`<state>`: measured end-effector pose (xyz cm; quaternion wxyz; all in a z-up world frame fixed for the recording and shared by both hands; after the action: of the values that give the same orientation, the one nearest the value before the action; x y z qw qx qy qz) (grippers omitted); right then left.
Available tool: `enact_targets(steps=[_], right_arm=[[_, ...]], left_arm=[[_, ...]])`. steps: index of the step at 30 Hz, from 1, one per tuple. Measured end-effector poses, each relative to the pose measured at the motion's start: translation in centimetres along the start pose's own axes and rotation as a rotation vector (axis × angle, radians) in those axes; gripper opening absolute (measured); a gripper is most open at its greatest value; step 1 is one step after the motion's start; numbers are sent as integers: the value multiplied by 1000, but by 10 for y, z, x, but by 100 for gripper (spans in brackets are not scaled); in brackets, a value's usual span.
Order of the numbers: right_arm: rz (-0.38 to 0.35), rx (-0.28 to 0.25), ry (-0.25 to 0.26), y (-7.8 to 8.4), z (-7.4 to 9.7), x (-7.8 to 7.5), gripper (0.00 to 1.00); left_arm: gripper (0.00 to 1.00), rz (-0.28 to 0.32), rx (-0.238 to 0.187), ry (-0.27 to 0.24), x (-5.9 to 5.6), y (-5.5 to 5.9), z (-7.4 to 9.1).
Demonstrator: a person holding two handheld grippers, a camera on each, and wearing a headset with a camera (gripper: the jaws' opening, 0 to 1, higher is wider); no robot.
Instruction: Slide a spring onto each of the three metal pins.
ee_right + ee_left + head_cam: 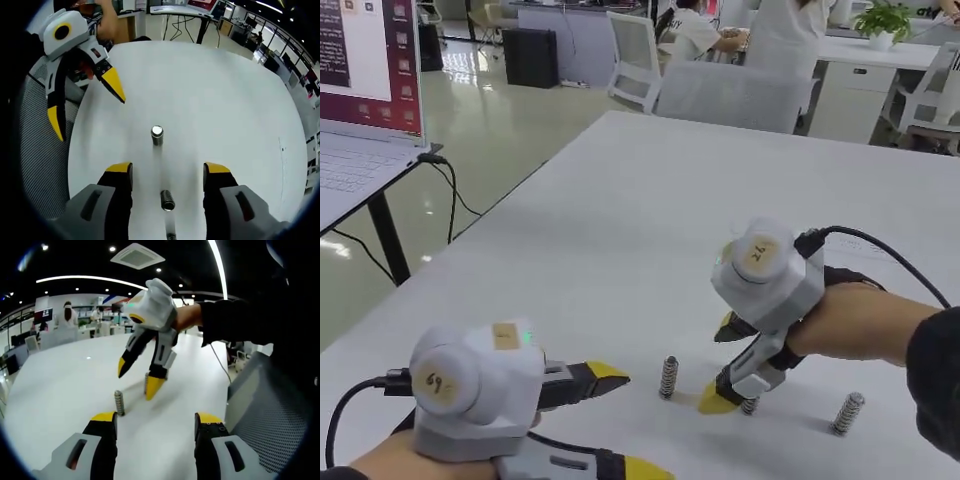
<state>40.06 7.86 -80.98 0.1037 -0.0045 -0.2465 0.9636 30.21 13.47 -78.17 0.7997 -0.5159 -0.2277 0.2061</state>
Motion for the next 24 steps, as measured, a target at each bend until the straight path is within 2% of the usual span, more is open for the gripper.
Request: enact_targets(steps=[8,24], right_arm=[[-51,-42,26,8,8,-8,64],[-157,-141,98,34,39,-27,68]], left_arm=[[59,-2,1,5,1,0,-2],[60,-10,1,4,12,-4,-6]])
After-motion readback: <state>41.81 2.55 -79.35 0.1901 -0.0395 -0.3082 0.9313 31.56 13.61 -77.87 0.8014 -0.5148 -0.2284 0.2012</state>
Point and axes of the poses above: the centre of the closed fingertips' face, and the gripper's own axes: z roughly backward along the fingers, x roughly to its left, y roughly out of its underside, the point moved 2 cm from there along z, roughly backward along the fingers, and after that the axes turned 14 degrees about -z, right-handed, at the moved point
